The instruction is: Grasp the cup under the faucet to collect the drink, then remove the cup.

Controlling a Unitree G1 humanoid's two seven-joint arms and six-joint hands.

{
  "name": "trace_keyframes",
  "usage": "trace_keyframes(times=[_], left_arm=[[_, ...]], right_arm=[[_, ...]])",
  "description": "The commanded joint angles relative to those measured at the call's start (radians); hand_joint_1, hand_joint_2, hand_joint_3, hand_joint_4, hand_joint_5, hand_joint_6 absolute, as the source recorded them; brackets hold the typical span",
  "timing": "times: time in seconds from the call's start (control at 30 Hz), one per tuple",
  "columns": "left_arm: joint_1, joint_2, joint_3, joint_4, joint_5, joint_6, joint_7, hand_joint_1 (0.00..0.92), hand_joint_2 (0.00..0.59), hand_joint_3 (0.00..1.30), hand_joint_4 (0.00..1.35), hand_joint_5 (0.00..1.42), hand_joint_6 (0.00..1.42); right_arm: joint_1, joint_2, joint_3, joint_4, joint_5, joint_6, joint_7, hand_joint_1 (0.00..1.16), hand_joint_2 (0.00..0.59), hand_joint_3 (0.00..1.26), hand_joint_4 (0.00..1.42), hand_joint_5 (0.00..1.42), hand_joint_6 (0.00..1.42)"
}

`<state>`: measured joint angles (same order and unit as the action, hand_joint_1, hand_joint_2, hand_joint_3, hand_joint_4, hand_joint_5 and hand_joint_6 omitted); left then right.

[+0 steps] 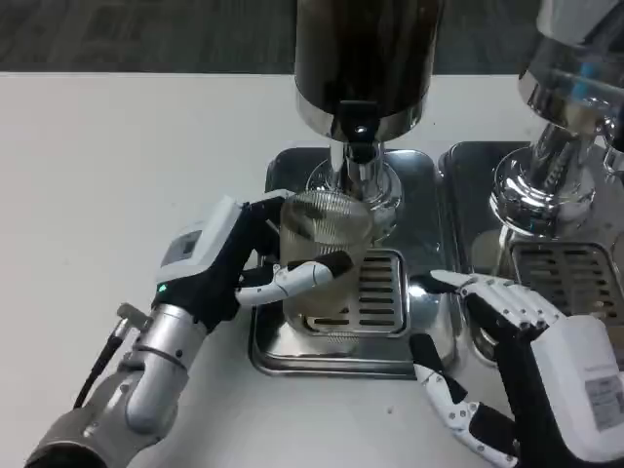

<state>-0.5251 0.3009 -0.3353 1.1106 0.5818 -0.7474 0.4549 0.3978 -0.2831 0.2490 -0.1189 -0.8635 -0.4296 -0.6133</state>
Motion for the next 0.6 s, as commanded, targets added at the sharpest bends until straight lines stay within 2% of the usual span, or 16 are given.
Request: trace_keyframes(times=[0.03,0.2,0.6], left_arm=[[-0.045,-0.023,-0.021,0.018,0.011,0.015,-0.013,0.173,0.198,0.45,0.51,0.59,0.51],[-0.058,-0.032,-0.042,0.029,0.023,0.029,-0.030,0.136,0.193,0.39,0.45,0.52,0.38],[-0.029,-0.011,-0.040,0.012,-0.002,0.017,-0.101,0.060,0.156,0.33,0.34,0.44,0.28]], right_arm=[[0.011,0.012,0.000,-0.012,0.004,0.012,0.003,0.47,0.442,0.42,0.42,0.39,0.42],[0.012,0.019,0.002,-0.010,0.010,0.015,0.005,0.47,0.442,0.42,0.42,0.39,0.42],[-0.001,0.026,0.005,0.011,0.022,0.009,0.012,0.47,0.442,0.43,0.42,0.40,0.44]])
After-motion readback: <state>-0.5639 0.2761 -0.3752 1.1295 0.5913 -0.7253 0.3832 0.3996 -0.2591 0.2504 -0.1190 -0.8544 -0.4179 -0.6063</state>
